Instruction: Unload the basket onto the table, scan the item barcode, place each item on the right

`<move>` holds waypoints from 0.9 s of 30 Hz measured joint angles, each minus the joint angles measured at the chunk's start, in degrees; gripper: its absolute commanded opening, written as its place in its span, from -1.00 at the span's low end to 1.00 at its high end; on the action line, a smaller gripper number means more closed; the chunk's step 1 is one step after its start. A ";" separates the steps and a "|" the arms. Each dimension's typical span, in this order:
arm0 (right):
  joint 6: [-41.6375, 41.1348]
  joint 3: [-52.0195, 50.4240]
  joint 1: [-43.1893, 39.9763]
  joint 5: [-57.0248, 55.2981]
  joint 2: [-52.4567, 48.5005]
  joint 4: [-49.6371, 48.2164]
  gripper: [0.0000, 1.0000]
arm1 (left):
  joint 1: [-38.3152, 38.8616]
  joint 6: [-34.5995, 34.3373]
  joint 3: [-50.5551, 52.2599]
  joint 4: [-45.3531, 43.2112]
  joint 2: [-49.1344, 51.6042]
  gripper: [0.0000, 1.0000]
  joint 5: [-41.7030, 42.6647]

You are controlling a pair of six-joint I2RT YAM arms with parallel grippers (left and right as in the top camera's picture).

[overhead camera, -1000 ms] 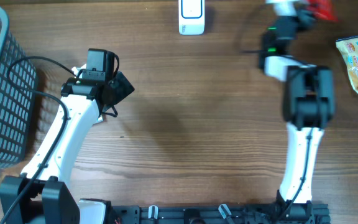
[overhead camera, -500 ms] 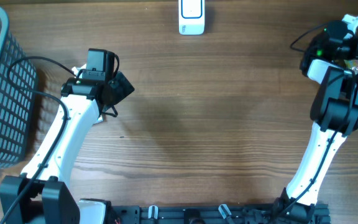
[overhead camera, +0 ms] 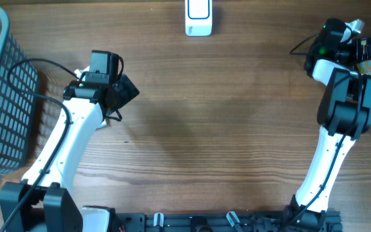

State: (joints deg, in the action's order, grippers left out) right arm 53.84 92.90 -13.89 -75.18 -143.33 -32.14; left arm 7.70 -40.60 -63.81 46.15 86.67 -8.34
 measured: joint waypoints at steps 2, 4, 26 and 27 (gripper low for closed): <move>-0.94 0.00 0.26 0.17 0.22 0.33 0.99 | 0.00 0.00 0.00 -0.02 0.00 1.00 -0.02; -2.36 0.00 0.79 0.39 1.18 3.39 0.99 | 0.00 0.00 0.00 0.00 0.00 1.00 0.00; -51.36 0.72 4.33 72.46 39.41 63.67 0.99 | 0.00 0.00 0.00 0.00 0.00 1.00 -0.04; -52.43 0.72 4.33 76.02 40.87 63.73 1.00 | 0.00 0.00 0.00 0.00 0.00 1.00 -0.04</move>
State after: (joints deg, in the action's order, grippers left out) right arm 1.41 93.62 -9.56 0.84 -102.45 31.59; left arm 7.70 -40.60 -63.81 46.15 86.67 -8.38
